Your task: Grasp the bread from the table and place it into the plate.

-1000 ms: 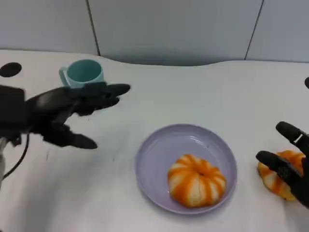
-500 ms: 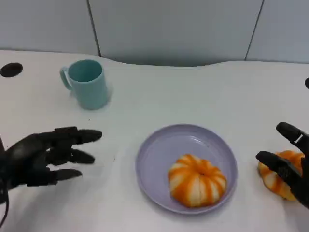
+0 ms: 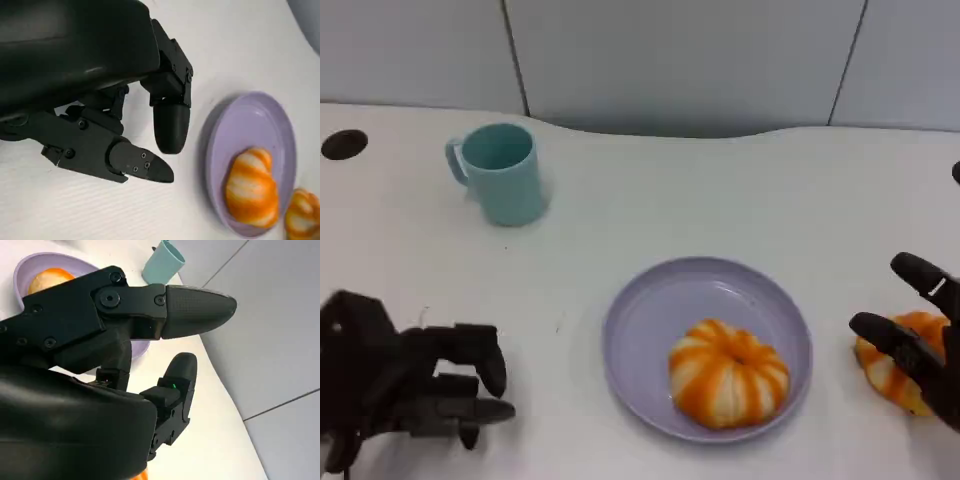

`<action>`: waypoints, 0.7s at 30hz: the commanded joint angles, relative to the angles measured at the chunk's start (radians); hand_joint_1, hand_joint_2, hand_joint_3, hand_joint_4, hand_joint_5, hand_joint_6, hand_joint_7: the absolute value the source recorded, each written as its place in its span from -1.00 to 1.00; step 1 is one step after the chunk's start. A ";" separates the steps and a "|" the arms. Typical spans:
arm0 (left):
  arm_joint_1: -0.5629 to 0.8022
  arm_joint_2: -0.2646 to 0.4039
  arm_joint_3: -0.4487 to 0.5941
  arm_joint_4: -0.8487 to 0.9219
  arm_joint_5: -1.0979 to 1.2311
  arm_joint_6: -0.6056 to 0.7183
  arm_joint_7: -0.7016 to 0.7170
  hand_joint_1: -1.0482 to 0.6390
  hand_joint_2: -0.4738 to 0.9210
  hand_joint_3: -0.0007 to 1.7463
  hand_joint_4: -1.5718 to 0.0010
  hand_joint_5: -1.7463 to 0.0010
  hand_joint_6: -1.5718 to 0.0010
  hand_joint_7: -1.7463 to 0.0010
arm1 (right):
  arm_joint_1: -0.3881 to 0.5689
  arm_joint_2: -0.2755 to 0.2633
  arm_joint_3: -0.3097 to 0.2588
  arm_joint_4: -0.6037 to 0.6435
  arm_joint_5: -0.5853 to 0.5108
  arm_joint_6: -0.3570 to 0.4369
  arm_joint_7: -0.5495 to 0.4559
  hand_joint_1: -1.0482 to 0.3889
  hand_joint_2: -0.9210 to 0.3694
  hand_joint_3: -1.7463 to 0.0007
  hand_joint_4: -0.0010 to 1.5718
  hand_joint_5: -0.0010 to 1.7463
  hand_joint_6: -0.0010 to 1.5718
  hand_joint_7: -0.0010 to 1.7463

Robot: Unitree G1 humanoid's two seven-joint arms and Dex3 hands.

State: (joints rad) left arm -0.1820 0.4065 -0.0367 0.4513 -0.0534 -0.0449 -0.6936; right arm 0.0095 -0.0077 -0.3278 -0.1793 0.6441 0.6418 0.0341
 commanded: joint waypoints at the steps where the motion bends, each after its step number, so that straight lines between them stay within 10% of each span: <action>1: -0.010 0.010 -0.008 0.061 0.031 -0.011 0.028 -0.42 0.87 -0.96 0.00 -1.00 0.14 -1.00 | 0.000 -0.012 -0.003 -0.010 0.000 -0.010 0.006 0.05 -1.00 0.45 -0.60 0.45 -0.61 0.11; 21: -0.043 0.036 -0.100 0.040 0.165 0.044 0.104 -0.22 0.98 -0.94 0.12 -1.00 0.30 -1.00 | -0.007 -0.027 -0.012 0.001 0.003 -0.011 0.027 0.06 -1.00 0.43 -0.60 0.43 -0.61 0.10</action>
State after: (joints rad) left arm -0.2393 0.4244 -0.1207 0.4667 0.0932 -0.0223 -0.5775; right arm 0.0081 -0.0171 -0.3272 -0.1783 0.6411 0.6416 0.0526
